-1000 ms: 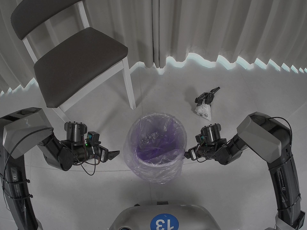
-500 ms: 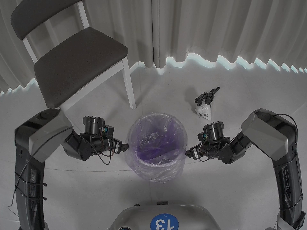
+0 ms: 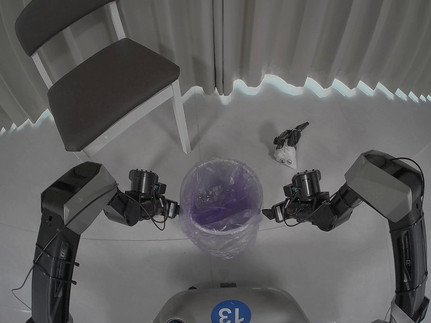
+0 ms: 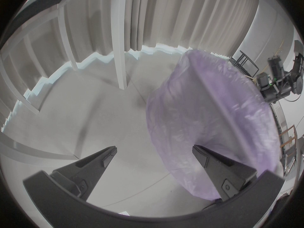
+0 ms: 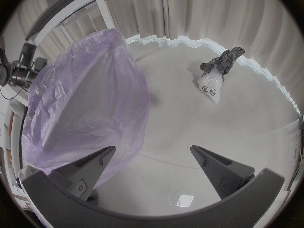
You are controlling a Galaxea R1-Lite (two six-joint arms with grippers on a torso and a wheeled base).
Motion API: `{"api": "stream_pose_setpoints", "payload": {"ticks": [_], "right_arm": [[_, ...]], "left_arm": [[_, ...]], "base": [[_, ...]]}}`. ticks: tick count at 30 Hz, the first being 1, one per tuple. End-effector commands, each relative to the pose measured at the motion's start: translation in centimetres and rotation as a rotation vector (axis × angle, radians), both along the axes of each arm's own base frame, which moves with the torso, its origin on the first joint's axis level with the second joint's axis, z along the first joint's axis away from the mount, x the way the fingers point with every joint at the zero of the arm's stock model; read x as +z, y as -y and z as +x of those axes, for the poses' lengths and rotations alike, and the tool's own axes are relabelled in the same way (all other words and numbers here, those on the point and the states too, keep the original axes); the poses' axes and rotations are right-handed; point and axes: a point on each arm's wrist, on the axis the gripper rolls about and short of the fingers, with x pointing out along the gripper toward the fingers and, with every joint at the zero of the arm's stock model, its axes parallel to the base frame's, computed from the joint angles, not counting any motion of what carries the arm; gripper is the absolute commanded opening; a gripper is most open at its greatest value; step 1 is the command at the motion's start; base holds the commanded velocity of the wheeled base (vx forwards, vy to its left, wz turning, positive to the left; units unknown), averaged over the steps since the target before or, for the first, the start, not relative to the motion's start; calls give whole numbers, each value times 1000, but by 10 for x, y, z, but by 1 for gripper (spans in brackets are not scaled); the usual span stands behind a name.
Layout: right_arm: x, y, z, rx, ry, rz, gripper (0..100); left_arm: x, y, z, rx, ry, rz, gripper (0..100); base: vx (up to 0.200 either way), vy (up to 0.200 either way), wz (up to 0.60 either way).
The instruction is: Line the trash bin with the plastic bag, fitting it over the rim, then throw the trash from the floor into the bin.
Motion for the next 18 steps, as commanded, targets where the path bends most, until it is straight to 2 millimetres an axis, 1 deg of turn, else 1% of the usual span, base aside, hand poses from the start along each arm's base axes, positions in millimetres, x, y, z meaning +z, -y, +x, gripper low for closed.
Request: {"api": "stream_pose_setpoints", "payload": {"ticks": [1,2,3,4,6,8,11,14,16,18], "right_arm": [[14,10,-5,-23,27,19,100],[29,16,-13,-37,43,39,100],[37,20,-18,-50,45,52,100],[40,22,-20,-55,49,57,100],[52,28,-26,-73,58,73,100],[58,33,-30,-92,58,84,100],[65,38,-41,-116,49,98,100],[73,41,-50,-131,56,113,100],[84,44,-59,-148,83,138,100],[94,44,-66,-162,104,150,100]], "left_arm": [[32,0,-13,8,14,-40,100],[58,-3,-29,3,28,-49,100],[70,-5,-39,3,31,-50,100],[74,-6,-43,3,33,-51,100],[89,-9,-58,3,35,-51,100],[103,-7,-78,-9,38,-51,100],[123,-5,-101,-26,60,-55,100],[140,-2,-120,-28,115,-58,100],[156,2,-140,-2,172,-67,100],[166,-1,-151,4,191,-81,100]], "base": [[0,0,0],[0,0,0],[0,0,0],[0,0,0],[0,0,0],[0,0,0],[0,0,0],[0,0,0],[0,0,0],[0,0,0]]}}
